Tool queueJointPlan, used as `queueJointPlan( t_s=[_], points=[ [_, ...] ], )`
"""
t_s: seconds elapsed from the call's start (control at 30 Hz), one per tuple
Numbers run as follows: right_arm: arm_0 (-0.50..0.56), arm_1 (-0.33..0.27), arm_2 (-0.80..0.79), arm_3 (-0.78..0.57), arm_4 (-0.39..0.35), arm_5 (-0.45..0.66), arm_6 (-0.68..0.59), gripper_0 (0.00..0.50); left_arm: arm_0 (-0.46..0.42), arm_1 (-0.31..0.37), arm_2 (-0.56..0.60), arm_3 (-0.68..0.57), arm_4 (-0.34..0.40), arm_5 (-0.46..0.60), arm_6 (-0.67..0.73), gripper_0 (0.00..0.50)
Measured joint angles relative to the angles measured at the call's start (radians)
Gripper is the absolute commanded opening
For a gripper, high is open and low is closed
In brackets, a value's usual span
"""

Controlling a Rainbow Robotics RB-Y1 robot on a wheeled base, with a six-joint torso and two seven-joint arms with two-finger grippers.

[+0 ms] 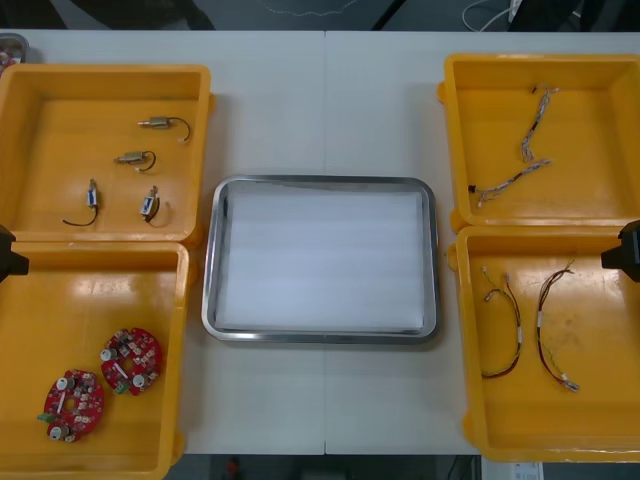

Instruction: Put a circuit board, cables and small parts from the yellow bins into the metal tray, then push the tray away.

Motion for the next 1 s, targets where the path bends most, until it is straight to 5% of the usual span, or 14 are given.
queueJointPlan(
  t_s=[1.0],
  points=[
    [0.000, 0.000, 0.000, 0.000, 0.000, 0.000, 0.000, 0.500, 0.000, 0.000, 0.000, 0.000, 0.000, 0.000, 0.000, 0.500]
  ],
)
